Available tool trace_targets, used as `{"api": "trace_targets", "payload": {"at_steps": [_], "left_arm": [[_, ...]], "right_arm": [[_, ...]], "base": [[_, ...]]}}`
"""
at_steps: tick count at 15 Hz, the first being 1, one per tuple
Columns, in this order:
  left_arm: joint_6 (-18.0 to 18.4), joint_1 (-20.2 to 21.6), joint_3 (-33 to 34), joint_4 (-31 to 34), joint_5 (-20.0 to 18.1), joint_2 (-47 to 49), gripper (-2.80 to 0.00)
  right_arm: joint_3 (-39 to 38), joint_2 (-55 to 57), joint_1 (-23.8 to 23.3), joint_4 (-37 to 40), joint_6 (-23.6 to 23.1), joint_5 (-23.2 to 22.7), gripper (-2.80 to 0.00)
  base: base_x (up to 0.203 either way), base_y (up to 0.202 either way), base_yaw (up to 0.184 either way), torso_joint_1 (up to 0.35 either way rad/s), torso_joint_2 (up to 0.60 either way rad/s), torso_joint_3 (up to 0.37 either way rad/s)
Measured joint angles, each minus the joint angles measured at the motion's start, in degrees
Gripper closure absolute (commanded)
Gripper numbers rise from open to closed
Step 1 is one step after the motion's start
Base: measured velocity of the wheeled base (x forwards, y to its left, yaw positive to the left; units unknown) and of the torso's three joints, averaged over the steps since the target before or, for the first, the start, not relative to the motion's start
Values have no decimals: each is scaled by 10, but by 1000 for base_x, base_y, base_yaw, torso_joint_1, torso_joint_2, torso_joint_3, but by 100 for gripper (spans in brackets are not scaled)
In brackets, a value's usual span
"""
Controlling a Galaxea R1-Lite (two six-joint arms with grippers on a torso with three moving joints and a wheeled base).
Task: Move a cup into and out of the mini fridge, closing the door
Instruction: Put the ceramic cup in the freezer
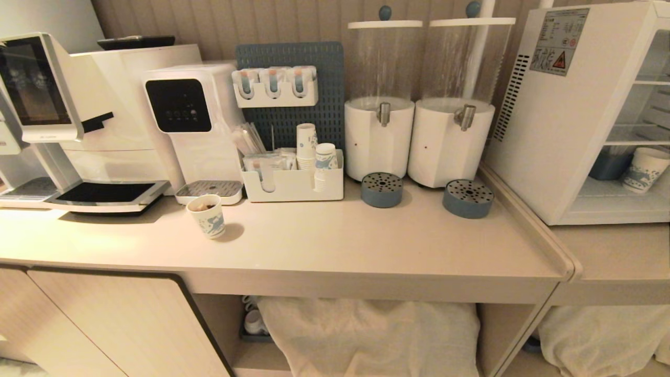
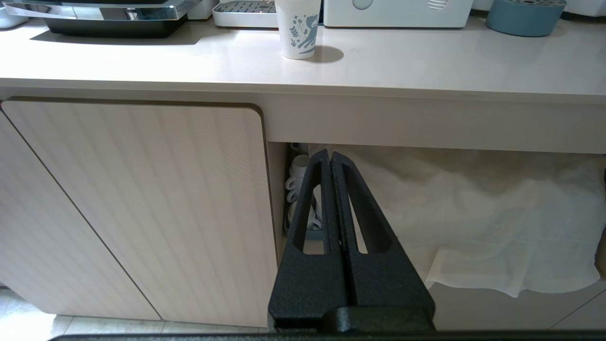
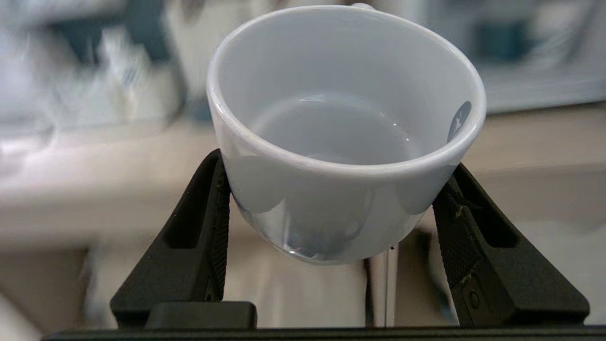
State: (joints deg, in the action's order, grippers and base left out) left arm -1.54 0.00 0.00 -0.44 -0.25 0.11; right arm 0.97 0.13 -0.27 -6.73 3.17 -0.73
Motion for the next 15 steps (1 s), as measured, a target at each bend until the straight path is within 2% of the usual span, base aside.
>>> {"api": "trace_targets", "payload": {"at_steps": [4,15], "left_arm": [[1,0,0,0,0,0,0],[5,0,0,1,0,0,0]], "right_arm": [[-8,-1,0,71,-51,8,0],[-4,-1,0,82,-48,10,0]], "base": [[0,0,0,0,0,0],[0,0,0,0,0,0]]}}
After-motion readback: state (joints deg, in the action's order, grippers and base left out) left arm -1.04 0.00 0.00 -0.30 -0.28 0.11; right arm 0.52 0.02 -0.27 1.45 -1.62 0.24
